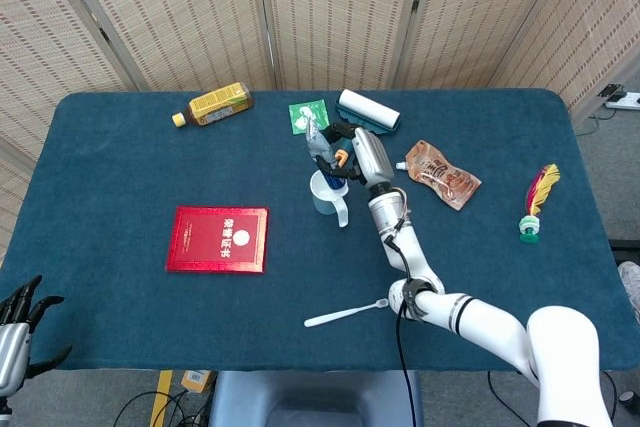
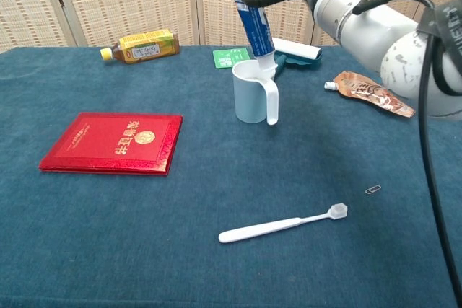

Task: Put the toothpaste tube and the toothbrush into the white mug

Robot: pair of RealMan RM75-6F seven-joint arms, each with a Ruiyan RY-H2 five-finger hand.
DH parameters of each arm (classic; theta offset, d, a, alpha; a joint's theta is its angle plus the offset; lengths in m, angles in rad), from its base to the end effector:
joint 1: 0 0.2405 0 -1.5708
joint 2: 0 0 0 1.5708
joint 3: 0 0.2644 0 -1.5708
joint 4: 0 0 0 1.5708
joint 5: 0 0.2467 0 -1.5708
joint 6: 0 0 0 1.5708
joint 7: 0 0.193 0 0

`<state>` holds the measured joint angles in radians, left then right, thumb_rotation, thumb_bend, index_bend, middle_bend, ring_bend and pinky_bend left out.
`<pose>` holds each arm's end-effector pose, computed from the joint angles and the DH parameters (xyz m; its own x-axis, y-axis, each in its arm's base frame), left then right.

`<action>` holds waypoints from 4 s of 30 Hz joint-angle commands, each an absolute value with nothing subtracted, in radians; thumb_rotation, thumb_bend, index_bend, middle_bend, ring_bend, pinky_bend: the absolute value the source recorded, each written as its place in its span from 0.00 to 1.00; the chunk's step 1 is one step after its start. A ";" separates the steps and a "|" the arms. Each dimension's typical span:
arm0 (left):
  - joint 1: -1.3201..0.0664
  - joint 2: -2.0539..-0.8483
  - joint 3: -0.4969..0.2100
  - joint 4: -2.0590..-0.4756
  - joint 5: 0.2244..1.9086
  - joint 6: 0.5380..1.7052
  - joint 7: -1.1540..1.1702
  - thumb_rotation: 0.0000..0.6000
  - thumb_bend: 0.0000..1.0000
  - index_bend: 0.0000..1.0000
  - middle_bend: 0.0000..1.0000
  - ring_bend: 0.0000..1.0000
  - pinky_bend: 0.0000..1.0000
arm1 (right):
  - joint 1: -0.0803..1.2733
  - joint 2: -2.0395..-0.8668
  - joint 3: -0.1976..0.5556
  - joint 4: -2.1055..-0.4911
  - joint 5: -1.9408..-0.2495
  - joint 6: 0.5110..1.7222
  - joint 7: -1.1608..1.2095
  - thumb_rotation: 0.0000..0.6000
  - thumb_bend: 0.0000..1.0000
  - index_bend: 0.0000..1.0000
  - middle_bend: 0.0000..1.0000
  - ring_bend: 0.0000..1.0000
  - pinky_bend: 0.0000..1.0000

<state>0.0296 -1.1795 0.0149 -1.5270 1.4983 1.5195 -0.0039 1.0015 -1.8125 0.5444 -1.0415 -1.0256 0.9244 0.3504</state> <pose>-0.3717 0.1775 0.1119 0.4116 0.0779 0.9080 0.9031 0.0988 -0.4178 -0.0351 -0.5261 -0.0436 -0.3829 -0.1769 0.9067 -0.8835 -0.2167 -0.4153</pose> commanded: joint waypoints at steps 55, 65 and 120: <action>0.038 -1.189 0.020 -1.500 1.487 1.501 -0.022 1.00 0.23 0.28 0.05 0.06 0.15 | 0.984 -1.924 0.373 -0.691 -1.309 0.999 0.713 1.00 0.20 0.19 0.27 0.15 0.10; 0.022 -1.189 0.018 -1.513 1.508 1.497 -0.009 1.00 0.23 0.28 0.05 0.06 0.15 | 0.826 -1.665 0.307 -1.055 -1.385 1.155 0.597 1.00 0.20 0.19 0.27 0.14 0.09; 0.021 -1.180 0.023 -1.549 1.523 1.521 0.017 1.00 0.23 0.28 0.05 0.06 0.15 | 0.630 -1.687 -0.125 -1.167 -1.818 1.134 0.007 1.00 0.28 0.46 0.38 0.25 0.39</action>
